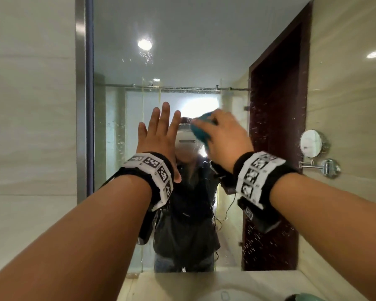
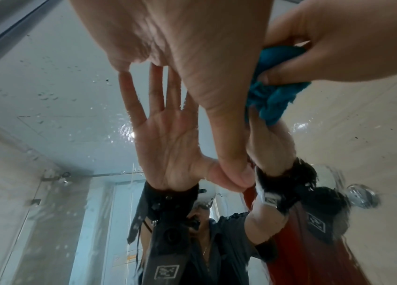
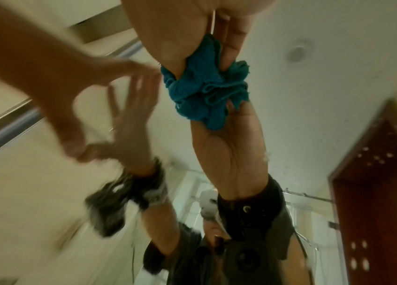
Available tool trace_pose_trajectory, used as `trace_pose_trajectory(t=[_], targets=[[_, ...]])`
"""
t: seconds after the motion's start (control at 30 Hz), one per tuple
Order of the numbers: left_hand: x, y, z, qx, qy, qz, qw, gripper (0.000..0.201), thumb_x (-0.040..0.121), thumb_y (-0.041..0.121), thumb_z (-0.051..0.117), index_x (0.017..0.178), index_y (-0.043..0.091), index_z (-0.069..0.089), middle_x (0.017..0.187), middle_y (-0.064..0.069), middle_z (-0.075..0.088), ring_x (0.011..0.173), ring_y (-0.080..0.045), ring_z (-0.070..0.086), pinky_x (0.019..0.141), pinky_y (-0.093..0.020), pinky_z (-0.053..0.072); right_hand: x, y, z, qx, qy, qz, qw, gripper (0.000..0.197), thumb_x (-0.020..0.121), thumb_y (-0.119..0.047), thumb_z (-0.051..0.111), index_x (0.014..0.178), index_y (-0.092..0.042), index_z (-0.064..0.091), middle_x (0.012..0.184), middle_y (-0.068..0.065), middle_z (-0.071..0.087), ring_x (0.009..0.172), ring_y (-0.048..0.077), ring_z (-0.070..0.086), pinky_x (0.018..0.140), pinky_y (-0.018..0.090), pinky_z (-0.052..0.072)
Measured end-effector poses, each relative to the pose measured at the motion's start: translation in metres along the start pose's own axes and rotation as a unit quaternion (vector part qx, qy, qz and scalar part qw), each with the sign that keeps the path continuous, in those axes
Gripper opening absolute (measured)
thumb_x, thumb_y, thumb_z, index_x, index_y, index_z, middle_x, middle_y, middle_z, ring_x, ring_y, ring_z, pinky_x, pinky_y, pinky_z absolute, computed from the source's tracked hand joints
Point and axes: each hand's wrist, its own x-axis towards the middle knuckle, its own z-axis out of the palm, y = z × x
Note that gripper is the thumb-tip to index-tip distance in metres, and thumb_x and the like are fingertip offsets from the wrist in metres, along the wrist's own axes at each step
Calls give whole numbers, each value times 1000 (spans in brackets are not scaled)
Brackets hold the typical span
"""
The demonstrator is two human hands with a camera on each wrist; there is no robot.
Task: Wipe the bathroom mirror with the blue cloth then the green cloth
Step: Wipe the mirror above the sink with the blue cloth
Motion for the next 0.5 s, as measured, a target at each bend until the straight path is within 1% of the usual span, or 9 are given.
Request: trace_pose_trajectory(t=[0.07,0.13,0.17,0.23,0.27,0.33,0.37,0.43,0.5], targets=[[0,1,0,5,-4,-5,1000,156,49,60,83,138,19,-38,145,-9,-43,138,-30,-31,116,-54,0,-12,-9,3,-10,-14,-91,996,49,76,-16,69,124,-22,59,114,12,54,100,32,51,72,37,46],[0,2,0,12,-6,-8,1000,157,48,62,83,137,19,-39,144,-10,-44,138,-30,-32,116,-54,0,-8,-1,8,-32,-10,-116,993,51,70,-19,76,119,-21,63,107,11,57,94,33,54,66,37,49],[1,2,1,13,-5,-9,1000,157,48,62,83,137,19,-39,143,-9,-45,137,-30,-32,116,-54,0,0,7,9,-39,2,-102,994,52,70,-20,77,120,-23,61,106,10,56,94,32,52,66,38,49],[1,2,2,7,-4,-7,1000,157,48,61,83,137,19,-39,143,-9,-46,137,-30,-33,116,-54,0,21,23,3,-10,65,-29,997,51,74,-15,73,122,-27,58,106,8,52,95,30,48,70,42,51],[1,1,2,5,-3,-7,1000,157,48,61,83,136,20,-40,142,-8,-47,136,-30,-34,116,-54,-1,31,31,-4,-2,96,15,995,49,79,-12,68,124,-28,57,107,8,50,97,30,46,75,43,49],[2,1,3,4,-4,-7,1000,158,47,61,83,135,20,-42,142,-9,-47,135,-30,-35,115,-54,-3,47,41,-18,-8,120,90,989,48,84,-8,56,128,-28,54,113,8,46,102,28,42,84,38,45],[3,1,4,4,-5,-6,1000,159,47,62,83,134,20,-42,142,-9,-48,135,-30,-36,115,-54,-3,52,42,-24,-4,130,115,985,49,84,-6,55,128,-27,53,115,8,44,104,28,41,86,35,44],[3,0,4,4,-7,-6,1000,159,47,63,83,134,20,-43,141,-9,-48,135,-30,-36,115,-55,-3,58,37,-30,4,150,141,979,53,81,-1,55,127,-28,54,117,8,44,105,27,40,86,32,43],[3,1,5,7,-7,-8,1000,159,47,63,82,133,21,-44,140,-8,-49,135,-30,-36,115,-55,-2,57,26,-24,11,150,121,981,53,80,-2,56,126,-29,55,118,8,45,106,27,41,88,33,43]])
